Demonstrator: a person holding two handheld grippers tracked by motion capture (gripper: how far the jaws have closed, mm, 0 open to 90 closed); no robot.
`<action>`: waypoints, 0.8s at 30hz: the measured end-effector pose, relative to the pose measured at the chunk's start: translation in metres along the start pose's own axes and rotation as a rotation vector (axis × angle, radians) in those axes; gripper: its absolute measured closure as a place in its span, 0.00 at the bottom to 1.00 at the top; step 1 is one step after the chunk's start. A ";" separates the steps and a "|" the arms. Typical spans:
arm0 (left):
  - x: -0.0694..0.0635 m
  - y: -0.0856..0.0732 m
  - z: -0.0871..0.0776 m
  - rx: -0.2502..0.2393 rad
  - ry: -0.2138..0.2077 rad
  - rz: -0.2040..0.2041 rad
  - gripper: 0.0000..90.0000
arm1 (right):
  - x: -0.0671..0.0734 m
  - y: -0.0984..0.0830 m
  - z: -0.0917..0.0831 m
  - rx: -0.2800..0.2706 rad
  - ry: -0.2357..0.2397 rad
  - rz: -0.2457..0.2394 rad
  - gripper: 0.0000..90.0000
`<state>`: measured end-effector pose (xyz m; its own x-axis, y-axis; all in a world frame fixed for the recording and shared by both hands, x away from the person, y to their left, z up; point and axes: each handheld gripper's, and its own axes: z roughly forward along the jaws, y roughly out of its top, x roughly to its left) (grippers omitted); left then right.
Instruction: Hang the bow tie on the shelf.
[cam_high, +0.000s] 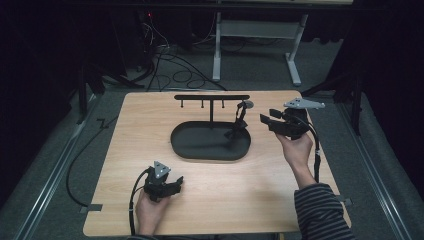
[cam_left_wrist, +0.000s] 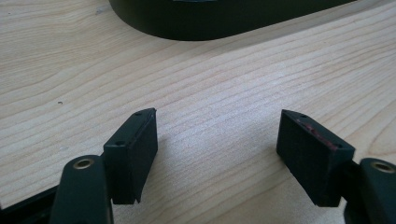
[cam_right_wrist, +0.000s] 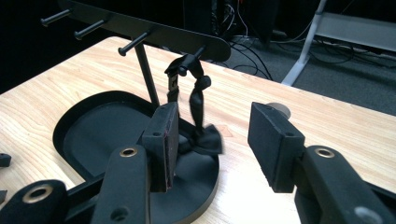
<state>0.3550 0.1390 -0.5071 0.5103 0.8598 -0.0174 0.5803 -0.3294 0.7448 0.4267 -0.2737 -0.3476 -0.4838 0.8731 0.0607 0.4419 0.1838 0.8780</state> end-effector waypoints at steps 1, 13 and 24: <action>0.000 0.000 0.000 0.000 0.000 0.000 0.33 | 0.000 0.000 0.000 0.000 0.000 0.000 0.61; 0.000 0.000 0.000 0.000 0.000 0.000 0.33 | -0.002 -0.008 -0.013 -0.015 0.001 -0.005 0.61; 0.000 0.000 0.000 0.000 0.000 -0.001 0.33 | -0.004 -0.015 -0.020 -0.012 -0.002 -0.002 0.61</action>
<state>0.3550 0.1389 -0.5071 0.5098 0.8601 -0.0180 0.5809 -0.3287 0.7447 0.4069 -0.2886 -0.3521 -0.4835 0.8734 0.0579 0.4313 0.1802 0.8840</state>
